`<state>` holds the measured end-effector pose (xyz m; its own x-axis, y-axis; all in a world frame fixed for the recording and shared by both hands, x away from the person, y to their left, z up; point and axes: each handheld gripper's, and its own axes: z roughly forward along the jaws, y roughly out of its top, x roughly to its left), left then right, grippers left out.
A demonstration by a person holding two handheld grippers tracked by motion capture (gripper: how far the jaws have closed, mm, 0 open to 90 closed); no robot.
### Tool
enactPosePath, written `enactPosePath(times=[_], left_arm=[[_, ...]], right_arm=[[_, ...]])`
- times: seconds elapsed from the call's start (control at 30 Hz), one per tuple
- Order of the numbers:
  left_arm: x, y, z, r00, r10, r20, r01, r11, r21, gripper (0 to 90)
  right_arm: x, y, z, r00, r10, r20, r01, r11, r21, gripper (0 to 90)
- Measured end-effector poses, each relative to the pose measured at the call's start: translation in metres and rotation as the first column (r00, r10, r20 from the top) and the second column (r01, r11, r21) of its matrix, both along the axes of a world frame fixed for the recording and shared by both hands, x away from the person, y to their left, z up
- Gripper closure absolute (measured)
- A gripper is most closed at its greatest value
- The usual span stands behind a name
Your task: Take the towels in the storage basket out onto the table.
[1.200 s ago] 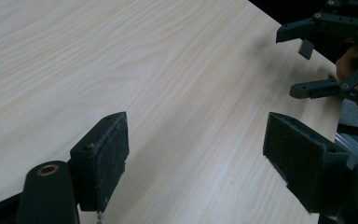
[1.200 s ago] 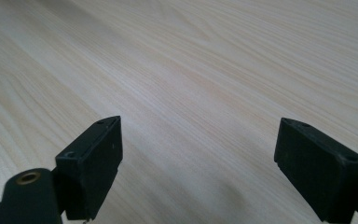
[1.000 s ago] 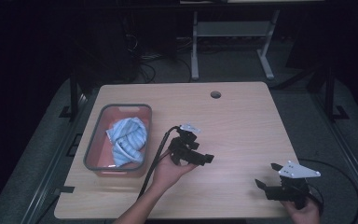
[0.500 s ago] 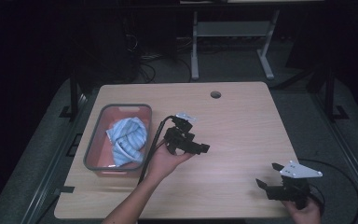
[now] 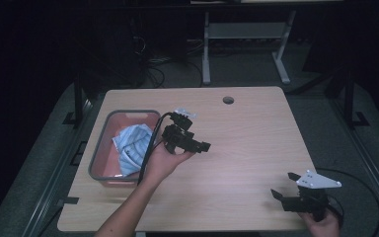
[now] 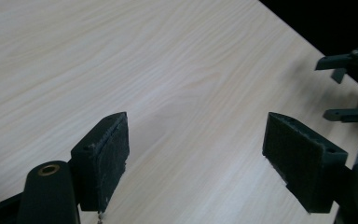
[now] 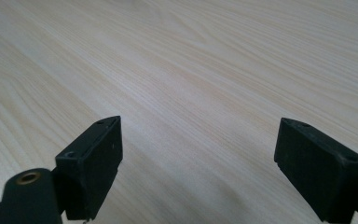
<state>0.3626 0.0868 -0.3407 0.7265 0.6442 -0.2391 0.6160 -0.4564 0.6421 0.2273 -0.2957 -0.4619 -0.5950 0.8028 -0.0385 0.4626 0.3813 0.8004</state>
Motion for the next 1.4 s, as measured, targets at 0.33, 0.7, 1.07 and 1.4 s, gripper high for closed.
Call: enactPosePath(times=[0.33, 0.7, 1.07, 1.4], left_arm=[[0.007, 0.033, 0.016, 0.9972, 0.075, 0.004, -0.075, 0.9972, 0.007, 22.1], [0.011, 0.069, 0.02, 0.9871, 0.16, 0.006, -0.16, 0.987, 0.013, 22.3], [0.011, 0.1, 0.023, 0.9736, 0.228, 0.013, -0.228, 0.9734, 0.021, 22.7], [0.008, 0.126, 0.027, 0.961, 0.276, 0.016, -0.277, 0.9606, 0.03, 22.9]], right_arm=[[0.0, 0.0, 0.001, 1.0, 0.004, 0.001, -0.004, 1.0, -0.004, 14.6], [0.0, 0.0, 0.001, 0.9999, 0.01, 0.006, -0.01, 0.9999, -0.009, 14.6], [0.0, 0.0, 0.001, 1.0, 0.008, 0.005, -0.008, 0.9999, -0.008, 14.6], [0.0, 0.001, 0.0, 1.0, 0.005, 0.0, -0.005, 1.0, -0.005, 14.6]])
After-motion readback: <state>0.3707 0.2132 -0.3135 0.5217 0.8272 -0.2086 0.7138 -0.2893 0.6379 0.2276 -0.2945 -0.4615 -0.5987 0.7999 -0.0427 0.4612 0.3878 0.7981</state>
